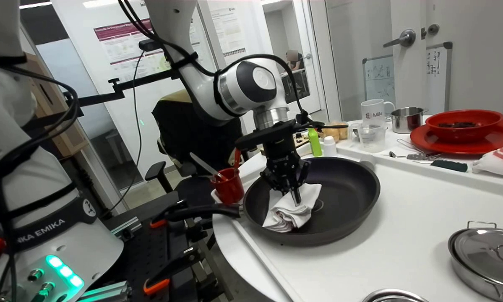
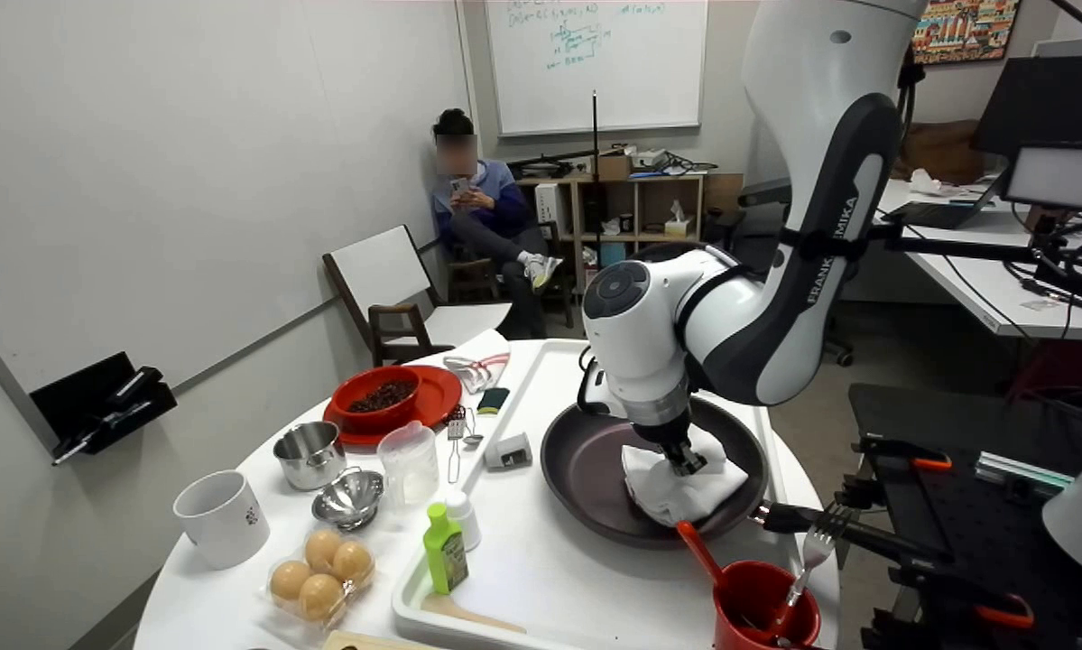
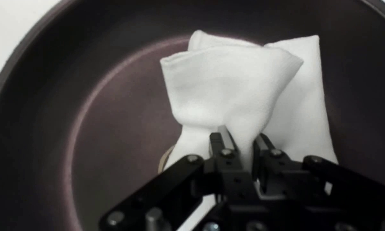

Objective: Pick up the white cloth, wipe the pan and put the white cloth down

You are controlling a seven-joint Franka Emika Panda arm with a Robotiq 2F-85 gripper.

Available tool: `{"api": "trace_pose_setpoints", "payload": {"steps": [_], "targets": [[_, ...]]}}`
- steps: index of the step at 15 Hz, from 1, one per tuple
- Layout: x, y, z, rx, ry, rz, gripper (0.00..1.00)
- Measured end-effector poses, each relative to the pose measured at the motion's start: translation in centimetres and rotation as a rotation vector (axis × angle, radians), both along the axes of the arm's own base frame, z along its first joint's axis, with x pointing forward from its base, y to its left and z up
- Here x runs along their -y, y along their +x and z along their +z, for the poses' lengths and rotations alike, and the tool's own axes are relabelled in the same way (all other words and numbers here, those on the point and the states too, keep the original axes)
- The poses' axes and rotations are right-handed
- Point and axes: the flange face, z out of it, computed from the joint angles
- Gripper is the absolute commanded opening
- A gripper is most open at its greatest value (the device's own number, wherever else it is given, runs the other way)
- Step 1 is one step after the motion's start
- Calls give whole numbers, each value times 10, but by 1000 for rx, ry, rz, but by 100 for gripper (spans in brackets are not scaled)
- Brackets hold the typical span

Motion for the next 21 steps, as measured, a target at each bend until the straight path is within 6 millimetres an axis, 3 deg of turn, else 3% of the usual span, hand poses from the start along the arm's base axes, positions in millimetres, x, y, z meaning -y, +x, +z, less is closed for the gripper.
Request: {"api": "trace_pose_setpoints", "payload": {"steps": [4, 8, 16, 21], "targets": [[-22, 3, 2, 27, 27, 34, 8], [-23, 13, 7, 95, 57, 11, 8], [15, 56, 19, 235, 53, -115, 8], [35, 72, 29, 245, 95, -224, 8]]}}
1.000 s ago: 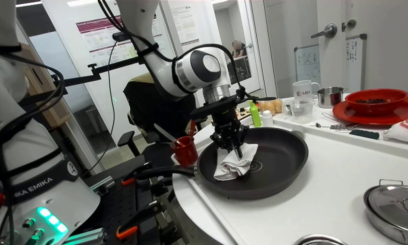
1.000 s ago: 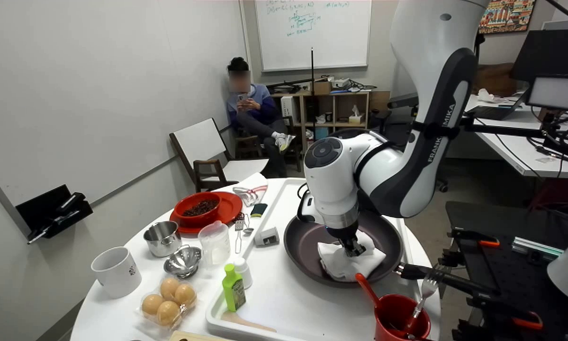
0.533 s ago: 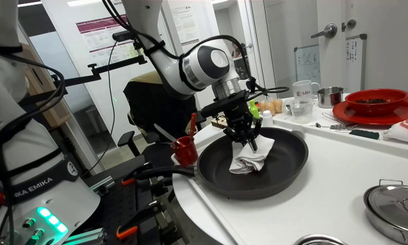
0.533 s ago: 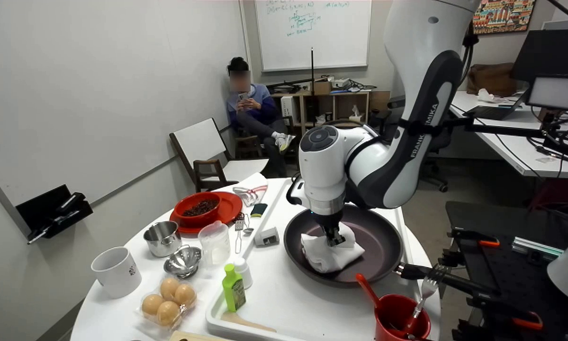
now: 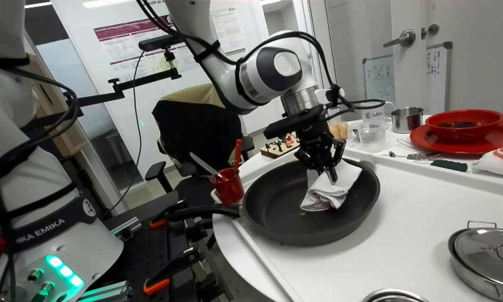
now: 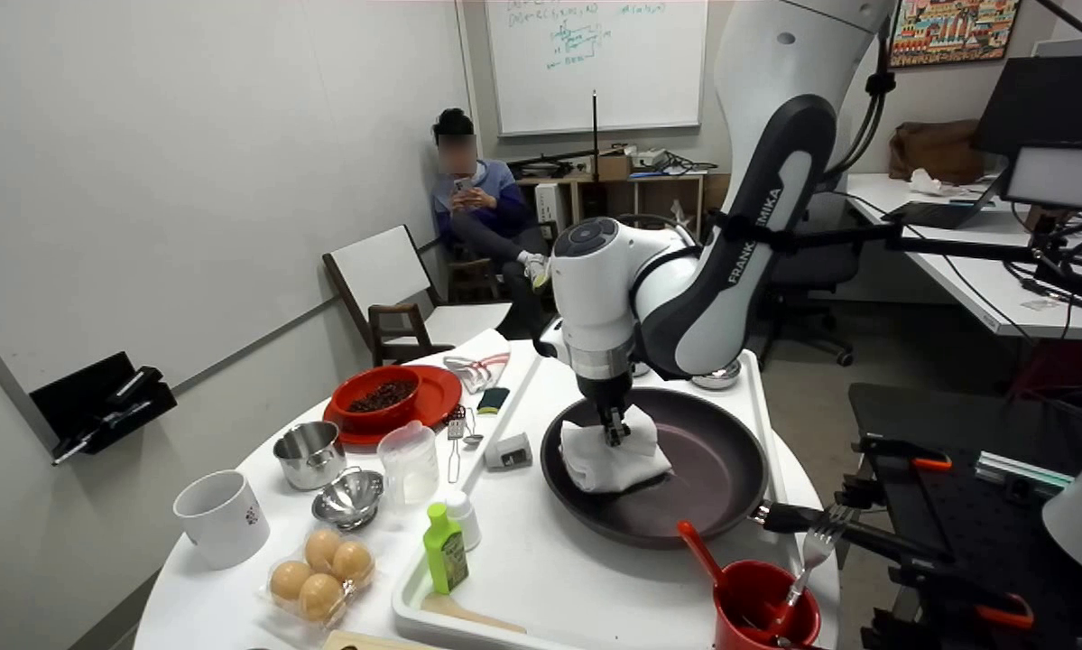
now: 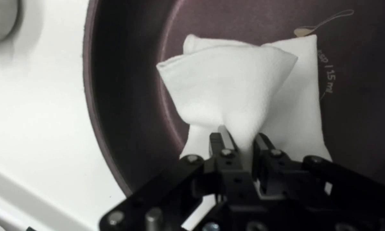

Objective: Pick up the white cloth, wipe the pan and put the white cloth down

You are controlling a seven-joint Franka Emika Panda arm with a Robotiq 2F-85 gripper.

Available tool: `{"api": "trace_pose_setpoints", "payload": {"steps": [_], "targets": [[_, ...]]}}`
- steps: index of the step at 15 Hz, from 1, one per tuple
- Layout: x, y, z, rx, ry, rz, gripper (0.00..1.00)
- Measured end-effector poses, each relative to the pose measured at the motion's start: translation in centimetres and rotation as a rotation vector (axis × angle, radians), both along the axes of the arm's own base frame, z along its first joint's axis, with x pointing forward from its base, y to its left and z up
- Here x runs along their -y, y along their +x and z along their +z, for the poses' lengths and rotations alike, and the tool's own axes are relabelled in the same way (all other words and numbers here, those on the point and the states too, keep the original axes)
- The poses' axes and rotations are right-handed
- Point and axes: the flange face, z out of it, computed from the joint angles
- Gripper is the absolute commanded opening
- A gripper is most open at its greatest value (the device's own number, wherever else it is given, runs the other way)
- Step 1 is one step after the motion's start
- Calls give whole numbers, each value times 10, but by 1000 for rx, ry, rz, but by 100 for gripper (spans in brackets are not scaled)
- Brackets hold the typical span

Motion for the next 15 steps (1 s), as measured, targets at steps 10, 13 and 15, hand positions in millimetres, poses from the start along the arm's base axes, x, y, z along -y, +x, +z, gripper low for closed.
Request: {"api": "trace_pose_setpoints", "payload": {"steps": [10, 13, 15], "targets": [[55, 50, 111, 183, 123, -169, 9], [75, 66, 134, 247, 126, -226, 9], [85, 76, 144, 282, 121, -268, 9]]}}
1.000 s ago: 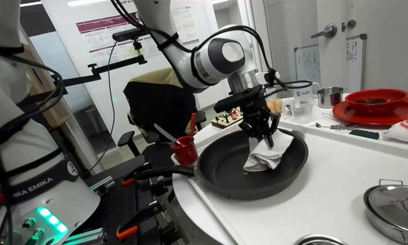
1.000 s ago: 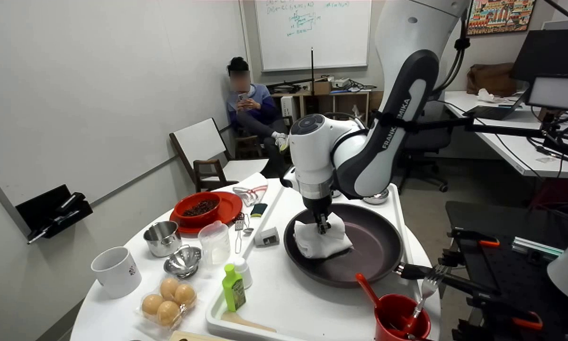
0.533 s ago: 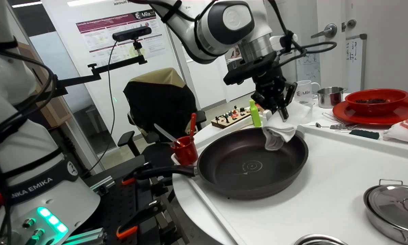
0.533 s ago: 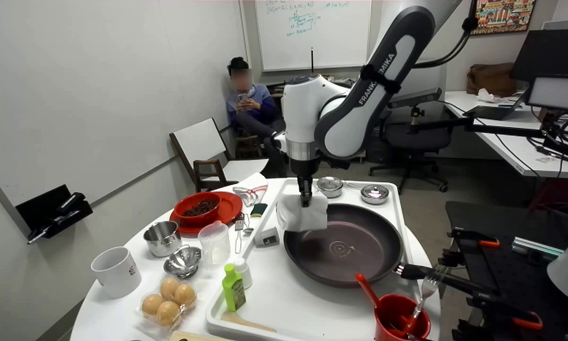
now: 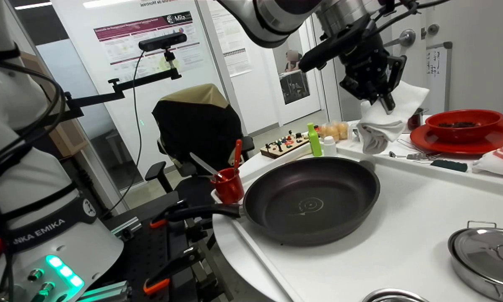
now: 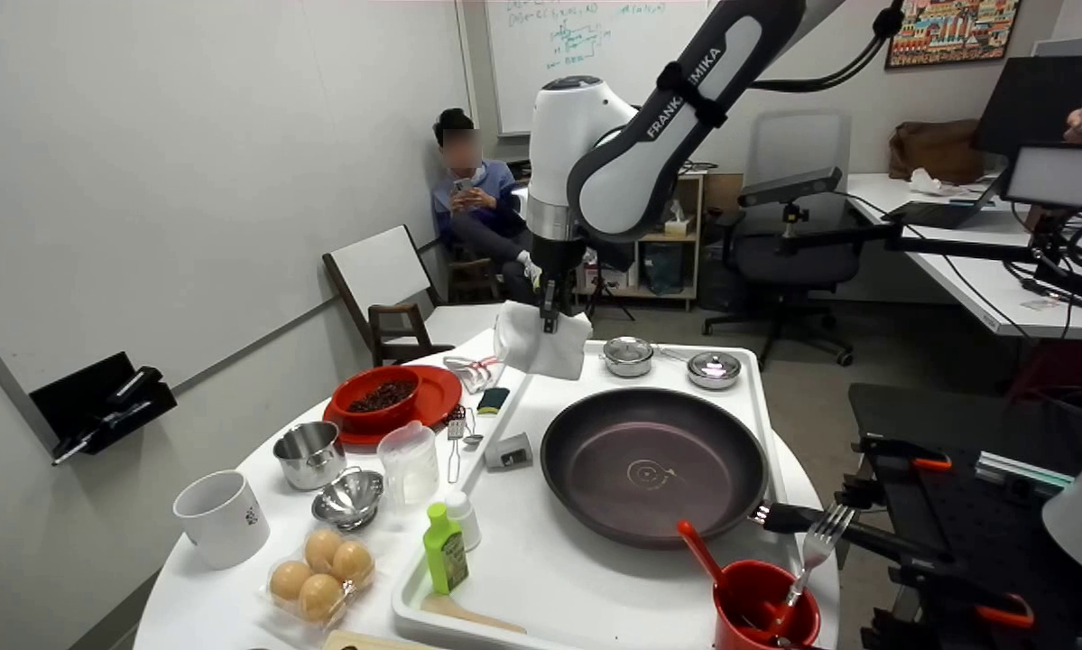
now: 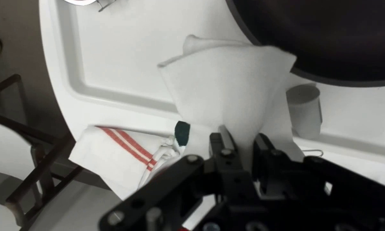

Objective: Pick up the white cloth, wipe the pan and put the white cloth down

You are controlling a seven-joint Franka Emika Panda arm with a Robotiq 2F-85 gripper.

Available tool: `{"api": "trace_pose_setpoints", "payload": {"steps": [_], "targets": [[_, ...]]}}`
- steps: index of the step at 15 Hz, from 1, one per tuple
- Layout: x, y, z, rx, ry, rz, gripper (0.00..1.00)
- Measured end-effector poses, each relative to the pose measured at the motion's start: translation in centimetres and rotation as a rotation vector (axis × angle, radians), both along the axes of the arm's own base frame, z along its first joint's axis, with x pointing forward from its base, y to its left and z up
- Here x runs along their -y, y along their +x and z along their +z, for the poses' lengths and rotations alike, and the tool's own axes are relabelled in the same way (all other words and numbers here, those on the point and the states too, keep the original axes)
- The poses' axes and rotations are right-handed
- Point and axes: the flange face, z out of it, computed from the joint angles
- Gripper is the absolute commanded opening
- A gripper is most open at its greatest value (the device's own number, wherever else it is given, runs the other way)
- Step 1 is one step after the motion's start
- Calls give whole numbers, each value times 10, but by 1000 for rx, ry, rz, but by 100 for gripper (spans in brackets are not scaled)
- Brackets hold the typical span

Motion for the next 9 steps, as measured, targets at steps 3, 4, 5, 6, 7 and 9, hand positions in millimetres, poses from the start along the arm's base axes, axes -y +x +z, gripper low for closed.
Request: {"api": "trace_pose_setpoints", "payload": {"steps": [3, 4, 5, 6, 7, 9], "targets": [[12, 14, -4, 18, -3, -56, 9], [14, 18, -10, 18, -3, -74, 9], [17, 22, -18, 13, -3, -94, 9], [20, 25, -27, 5, -4, -114, 9], [23, 28, -36, -5, -5, -137, 9], [31, 33, -53, -26, -10, -182, 9]]}}
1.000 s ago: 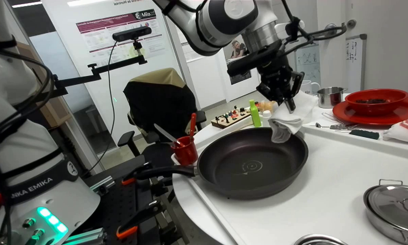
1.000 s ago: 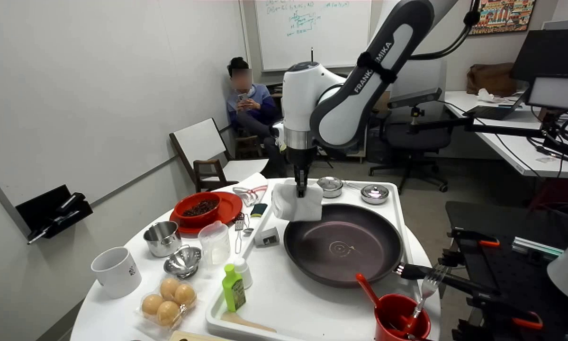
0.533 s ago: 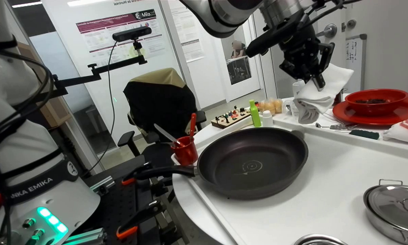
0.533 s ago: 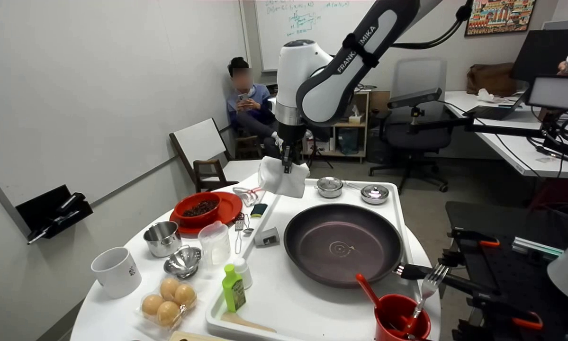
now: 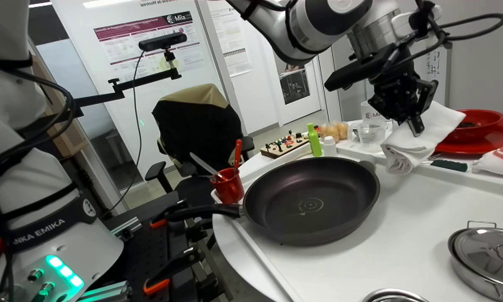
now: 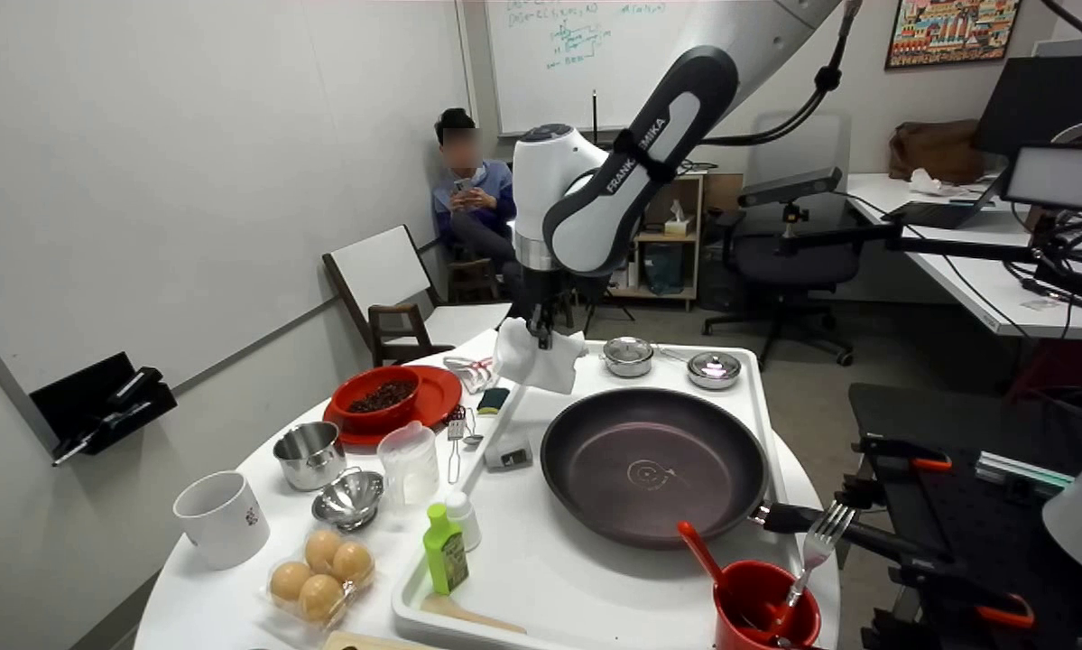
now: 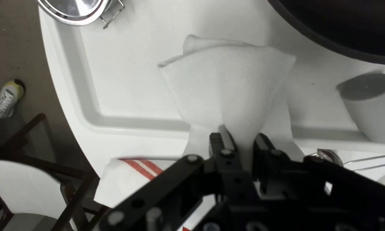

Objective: Pick up the white cloth, wipe the pan and put the white cloth down

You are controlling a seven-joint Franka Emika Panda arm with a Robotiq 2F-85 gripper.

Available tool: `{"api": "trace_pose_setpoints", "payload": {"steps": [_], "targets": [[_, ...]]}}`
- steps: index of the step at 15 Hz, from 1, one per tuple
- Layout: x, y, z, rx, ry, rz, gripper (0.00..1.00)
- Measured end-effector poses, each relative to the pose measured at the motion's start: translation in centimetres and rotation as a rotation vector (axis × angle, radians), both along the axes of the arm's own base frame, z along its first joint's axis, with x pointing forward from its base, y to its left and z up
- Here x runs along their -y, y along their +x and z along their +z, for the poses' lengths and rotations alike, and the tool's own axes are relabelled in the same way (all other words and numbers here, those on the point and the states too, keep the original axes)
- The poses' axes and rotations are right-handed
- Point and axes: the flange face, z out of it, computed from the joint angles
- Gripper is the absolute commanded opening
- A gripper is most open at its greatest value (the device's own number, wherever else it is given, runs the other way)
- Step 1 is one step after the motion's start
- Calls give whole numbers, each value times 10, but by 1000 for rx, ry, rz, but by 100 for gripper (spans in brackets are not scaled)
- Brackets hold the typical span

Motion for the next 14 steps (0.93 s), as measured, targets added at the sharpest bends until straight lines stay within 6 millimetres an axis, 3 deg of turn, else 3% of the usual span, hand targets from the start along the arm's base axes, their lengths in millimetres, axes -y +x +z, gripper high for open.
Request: {"api": "trace_pose_setpoints", "payload": {"steps": [3, 7, 14], "targets": [[14, 7, -18, -35, -11, -55, 8], [28, 13, -27, -113, -26, -97, 8], [40, 9, -61, -194, -27, -136, 8]]}}
